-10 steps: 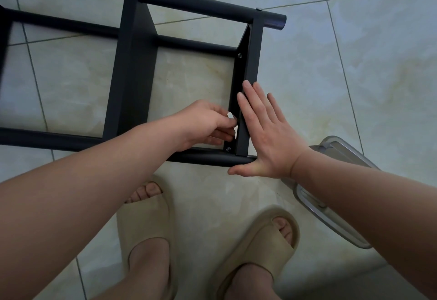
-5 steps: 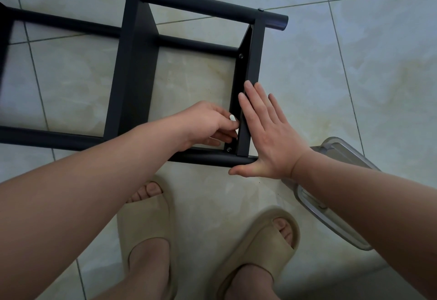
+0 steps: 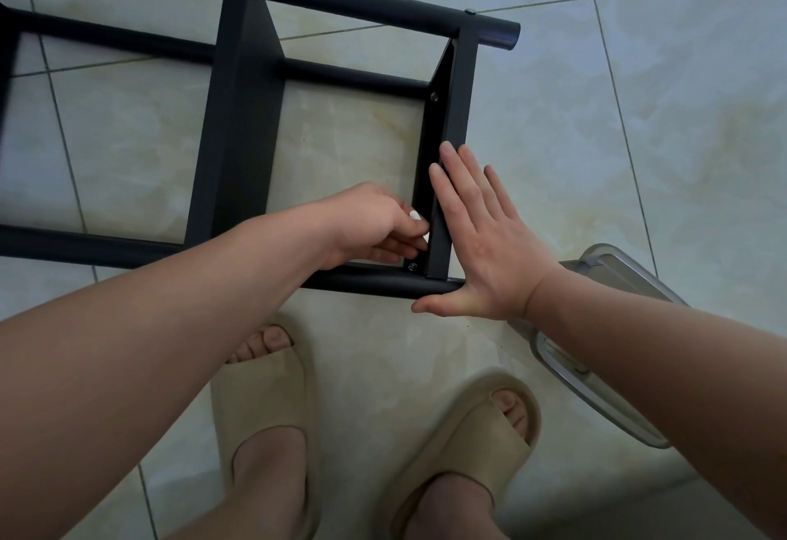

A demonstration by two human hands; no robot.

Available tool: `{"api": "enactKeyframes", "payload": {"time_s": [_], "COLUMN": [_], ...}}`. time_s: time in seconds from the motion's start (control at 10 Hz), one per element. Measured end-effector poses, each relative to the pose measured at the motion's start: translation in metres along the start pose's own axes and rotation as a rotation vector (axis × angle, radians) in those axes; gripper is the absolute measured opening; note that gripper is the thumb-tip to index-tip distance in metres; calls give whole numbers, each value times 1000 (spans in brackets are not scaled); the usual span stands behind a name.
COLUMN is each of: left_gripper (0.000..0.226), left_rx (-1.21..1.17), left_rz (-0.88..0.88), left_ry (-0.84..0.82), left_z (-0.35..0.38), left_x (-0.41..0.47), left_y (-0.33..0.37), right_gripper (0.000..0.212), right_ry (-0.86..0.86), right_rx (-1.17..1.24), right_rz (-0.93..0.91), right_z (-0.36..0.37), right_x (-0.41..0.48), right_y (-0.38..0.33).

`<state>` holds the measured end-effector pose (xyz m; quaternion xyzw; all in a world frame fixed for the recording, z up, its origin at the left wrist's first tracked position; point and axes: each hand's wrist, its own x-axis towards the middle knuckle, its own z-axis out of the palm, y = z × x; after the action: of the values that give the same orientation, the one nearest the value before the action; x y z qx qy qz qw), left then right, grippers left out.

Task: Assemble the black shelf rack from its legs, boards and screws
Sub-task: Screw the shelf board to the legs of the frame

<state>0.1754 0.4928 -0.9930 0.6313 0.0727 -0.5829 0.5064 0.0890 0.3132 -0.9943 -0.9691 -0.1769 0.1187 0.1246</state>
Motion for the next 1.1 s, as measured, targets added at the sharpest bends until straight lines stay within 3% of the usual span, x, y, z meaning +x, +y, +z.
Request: {"api": "enactKeyframes", "payload": {"time_s": [0.4,1.1], "left_gripper": [15,10], "left_rx": [60,288], "left_rz": [27,22], "left_ry": [-12,-19], "left_z": [-4,-12], "left_x": [-3,-16], "left_y": [0,1], "right_gripper": [134,134], "right_ry": [8,9], "right_rx": [11,9], "right_rz": [0,-1], "right_z": [1,3], "right_x": [2,2], "right_y": [-1,-2]}}
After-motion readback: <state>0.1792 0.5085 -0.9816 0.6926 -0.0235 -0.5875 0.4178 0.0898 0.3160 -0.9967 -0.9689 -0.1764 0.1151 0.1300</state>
